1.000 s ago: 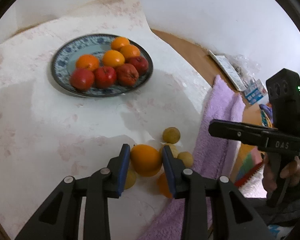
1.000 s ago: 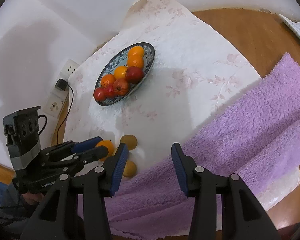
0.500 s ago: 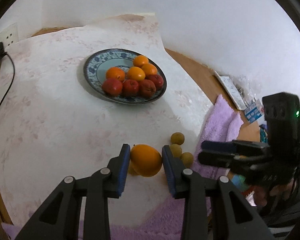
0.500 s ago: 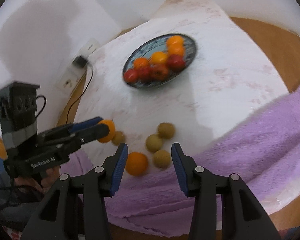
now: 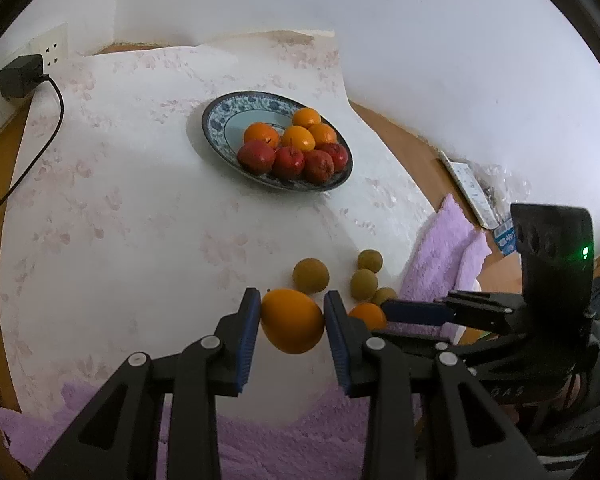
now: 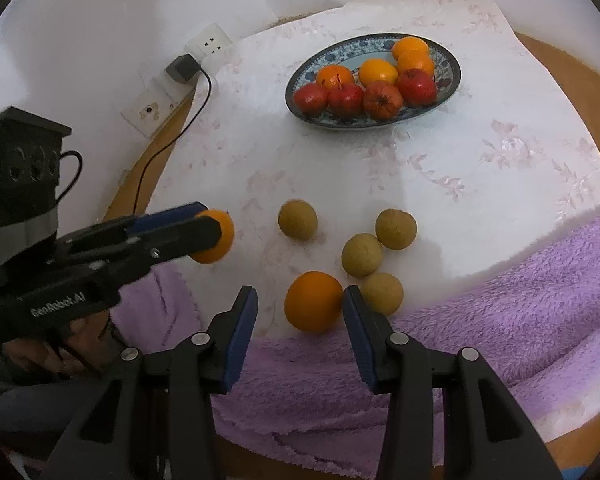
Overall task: Organize fruits
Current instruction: 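Grasp an orange with the left gripper while the right gripper grasps another orange, then carry the orange with the left gripper while the right gripper carries its orange onto the plate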
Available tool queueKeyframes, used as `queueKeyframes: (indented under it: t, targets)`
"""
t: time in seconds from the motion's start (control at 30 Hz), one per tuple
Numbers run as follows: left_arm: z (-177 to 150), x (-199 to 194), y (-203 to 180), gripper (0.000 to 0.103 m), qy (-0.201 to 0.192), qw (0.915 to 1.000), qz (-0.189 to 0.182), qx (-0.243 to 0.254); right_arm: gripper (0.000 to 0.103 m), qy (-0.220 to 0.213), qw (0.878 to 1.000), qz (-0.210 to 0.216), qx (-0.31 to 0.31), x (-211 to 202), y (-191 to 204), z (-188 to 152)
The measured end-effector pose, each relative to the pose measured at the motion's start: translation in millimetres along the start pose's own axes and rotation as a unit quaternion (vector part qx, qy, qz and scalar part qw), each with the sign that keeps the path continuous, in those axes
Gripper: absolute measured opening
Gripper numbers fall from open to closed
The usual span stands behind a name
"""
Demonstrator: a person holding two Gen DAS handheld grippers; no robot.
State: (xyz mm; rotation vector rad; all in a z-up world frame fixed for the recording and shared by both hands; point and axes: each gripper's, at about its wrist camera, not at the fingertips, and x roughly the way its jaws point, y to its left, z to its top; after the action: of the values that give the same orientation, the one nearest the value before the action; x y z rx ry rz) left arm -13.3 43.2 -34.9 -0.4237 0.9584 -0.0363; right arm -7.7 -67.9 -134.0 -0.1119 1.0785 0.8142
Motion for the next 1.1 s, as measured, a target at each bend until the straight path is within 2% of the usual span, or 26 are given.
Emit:
queueKeyframes:
  t: [0.17, 0.3, 0.43, 1.1]
  targets:
    - [1.1, 2.5, -1.1, 0.034, 0.003, 1.0000, -0.001, 0.004, 0.046, 0.010, 1.000, -0.012, -0.013, 5.5, 3.9, -0.5]
    - [0.8, 3.4, -0.6, 0.034, 0.006, 1.0000, -0.001, 0.003, 0.035, 0.004, 1.000, -0.017, -0.022, 1.7, 6.2, 0.0]
    - [1.5, 3.9, -0.8, 0.034, 0.006, 1.0000, 0.000, 0.004, 0.030, 0.006, 1.000, -0.013, -0.019, 2.1, 5.3, -0.8]
    - [1.0, 4.6, 1.4, 0.034, 0.009, 1.0000, 0.002, 0.003, 0.030, 0.007, 1.000, -0.003, -0.025, 10.3, 10.9, 5.8]
